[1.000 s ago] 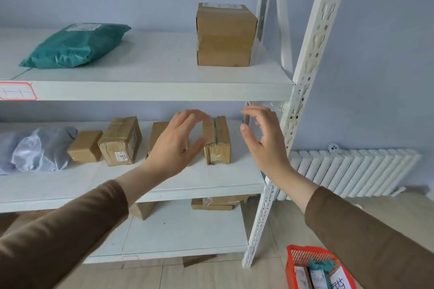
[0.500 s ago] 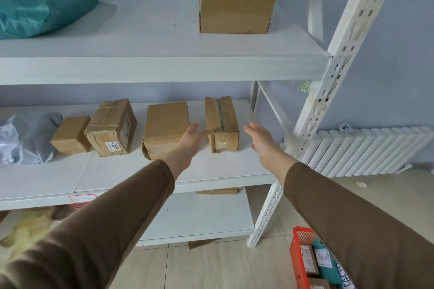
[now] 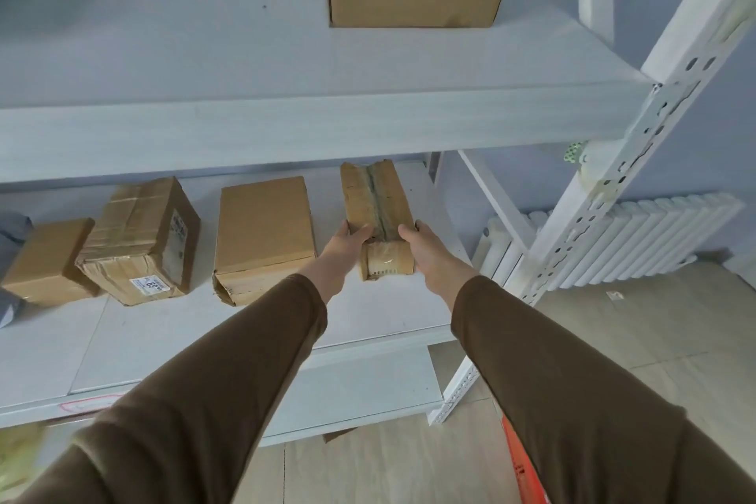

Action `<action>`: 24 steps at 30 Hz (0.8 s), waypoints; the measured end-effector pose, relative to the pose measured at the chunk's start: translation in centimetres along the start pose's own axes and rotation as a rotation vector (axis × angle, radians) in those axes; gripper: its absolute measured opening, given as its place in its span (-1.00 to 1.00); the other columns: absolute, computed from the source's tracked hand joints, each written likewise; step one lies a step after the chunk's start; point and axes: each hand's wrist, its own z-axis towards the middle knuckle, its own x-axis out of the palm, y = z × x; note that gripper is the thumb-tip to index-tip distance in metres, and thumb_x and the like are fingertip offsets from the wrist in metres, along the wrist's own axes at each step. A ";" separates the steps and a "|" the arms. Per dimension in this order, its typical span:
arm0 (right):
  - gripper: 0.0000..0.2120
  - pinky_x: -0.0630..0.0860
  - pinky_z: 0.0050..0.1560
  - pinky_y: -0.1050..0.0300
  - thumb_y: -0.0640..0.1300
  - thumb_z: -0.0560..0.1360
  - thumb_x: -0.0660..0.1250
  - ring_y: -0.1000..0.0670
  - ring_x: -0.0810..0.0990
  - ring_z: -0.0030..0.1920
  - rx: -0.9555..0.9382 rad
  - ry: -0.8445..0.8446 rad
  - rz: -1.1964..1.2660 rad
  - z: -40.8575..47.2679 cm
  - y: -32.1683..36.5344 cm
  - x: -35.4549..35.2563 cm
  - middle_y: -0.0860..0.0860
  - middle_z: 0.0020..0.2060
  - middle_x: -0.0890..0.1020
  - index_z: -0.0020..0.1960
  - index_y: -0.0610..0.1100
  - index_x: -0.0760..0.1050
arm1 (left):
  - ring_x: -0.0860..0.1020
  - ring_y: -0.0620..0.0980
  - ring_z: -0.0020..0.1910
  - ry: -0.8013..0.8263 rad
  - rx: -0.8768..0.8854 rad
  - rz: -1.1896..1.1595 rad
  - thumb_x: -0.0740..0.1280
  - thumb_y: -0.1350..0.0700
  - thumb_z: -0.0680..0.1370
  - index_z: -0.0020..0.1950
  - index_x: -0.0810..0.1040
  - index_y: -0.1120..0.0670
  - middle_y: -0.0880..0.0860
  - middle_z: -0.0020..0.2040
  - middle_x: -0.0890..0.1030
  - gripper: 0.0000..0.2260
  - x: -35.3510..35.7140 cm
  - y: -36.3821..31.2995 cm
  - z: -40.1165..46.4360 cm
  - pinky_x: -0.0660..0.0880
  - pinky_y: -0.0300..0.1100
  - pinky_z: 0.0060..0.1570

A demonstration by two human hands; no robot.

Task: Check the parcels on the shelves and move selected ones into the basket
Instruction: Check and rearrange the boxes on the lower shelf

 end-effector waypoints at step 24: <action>-0.39 0.36 0.43 -0.31 0.21 0.58 0.31 -0.26 0.47 0.47 0.017 0.260 0.820 -23.8 -7.0 -7.6 -0.22 0.43 0.54 0.50 -0.15 0.44 | 0.05 -0.29 0.63 -0.104 0.741 0.190 0.23 -0.18 0.68 0.56 0.34 -0.31 -0.29 0.64 0.17 -0.57 7.3 6.0 -25.6 0.06 -0.12 0.61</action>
